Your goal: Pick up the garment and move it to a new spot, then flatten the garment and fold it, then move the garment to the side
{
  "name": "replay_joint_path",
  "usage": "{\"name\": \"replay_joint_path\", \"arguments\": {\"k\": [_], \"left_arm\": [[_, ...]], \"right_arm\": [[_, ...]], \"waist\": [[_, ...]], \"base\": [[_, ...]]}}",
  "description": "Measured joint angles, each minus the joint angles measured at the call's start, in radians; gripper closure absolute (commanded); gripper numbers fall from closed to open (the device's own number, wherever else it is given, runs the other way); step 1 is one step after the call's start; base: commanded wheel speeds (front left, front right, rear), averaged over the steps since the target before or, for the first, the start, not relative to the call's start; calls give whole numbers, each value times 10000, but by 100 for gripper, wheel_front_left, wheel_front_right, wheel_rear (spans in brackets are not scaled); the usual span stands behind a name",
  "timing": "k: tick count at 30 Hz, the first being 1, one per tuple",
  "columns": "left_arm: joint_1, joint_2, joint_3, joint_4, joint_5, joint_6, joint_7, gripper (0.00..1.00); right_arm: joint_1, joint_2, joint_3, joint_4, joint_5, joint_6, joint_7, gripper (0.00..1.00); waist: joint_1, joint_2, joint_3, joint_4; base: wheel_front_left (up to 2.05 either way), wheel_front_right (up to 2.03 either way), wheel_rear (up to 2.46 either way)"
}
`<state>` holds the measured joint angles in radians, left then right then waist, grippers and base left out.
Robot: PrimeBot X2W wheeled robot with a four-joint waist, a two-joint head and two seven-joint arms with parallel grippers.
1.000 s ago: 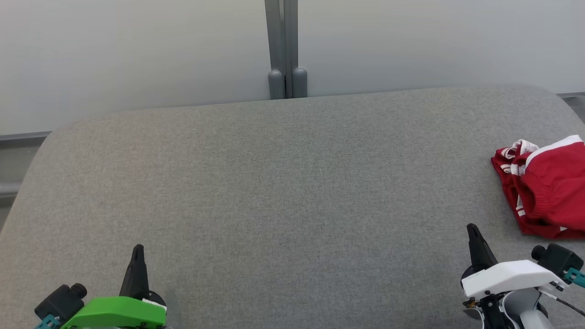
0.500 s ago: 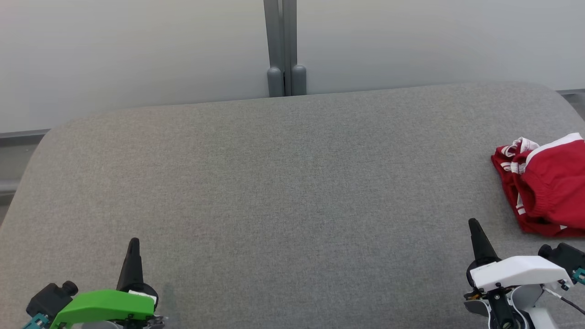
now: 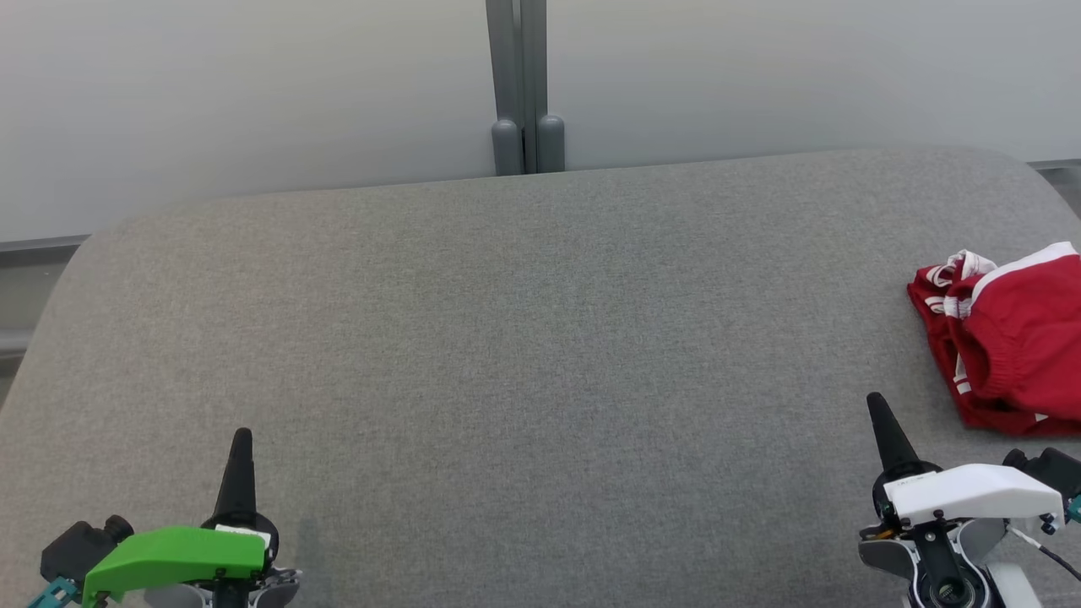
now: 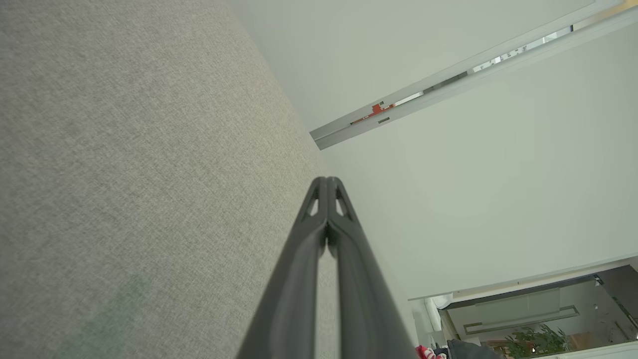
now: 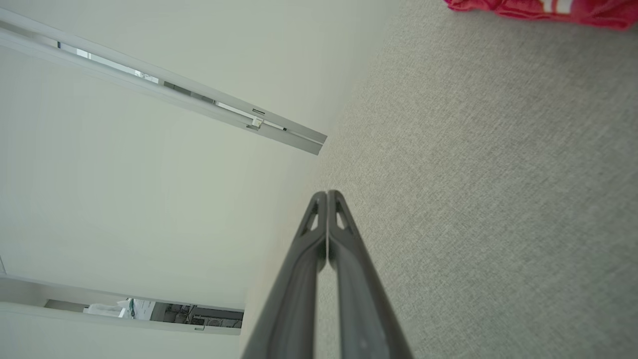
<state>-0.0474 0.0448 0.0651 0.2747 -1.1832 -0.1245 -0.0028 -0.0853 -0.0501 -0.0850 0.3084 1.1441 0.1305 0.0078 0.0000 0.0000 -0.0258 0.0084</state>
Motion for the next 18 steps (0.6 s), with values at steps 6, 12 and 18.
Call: {"name": "replay_joint_path", "arguments": {"k": [6,12,18], "left_arm": [[-76,2,52,-42,-552,0,138,100],[-121,2,111,-73,-1047,-2,284,100],[-211,6,176,-107,-1538,-21,431,100]], "right_arm": [[-18,0,-36,-81,594,0,134,100],[-24,2,-67,-159,1156,0,263,100],[-36,2,-104,-226,1682,0,382,100]], "waist": [[0,0,30,-9],[0,0,61,-17],[0,0,91,-26]], "base": [[0,0,0],[0,0,0],[0,0,0]]}}
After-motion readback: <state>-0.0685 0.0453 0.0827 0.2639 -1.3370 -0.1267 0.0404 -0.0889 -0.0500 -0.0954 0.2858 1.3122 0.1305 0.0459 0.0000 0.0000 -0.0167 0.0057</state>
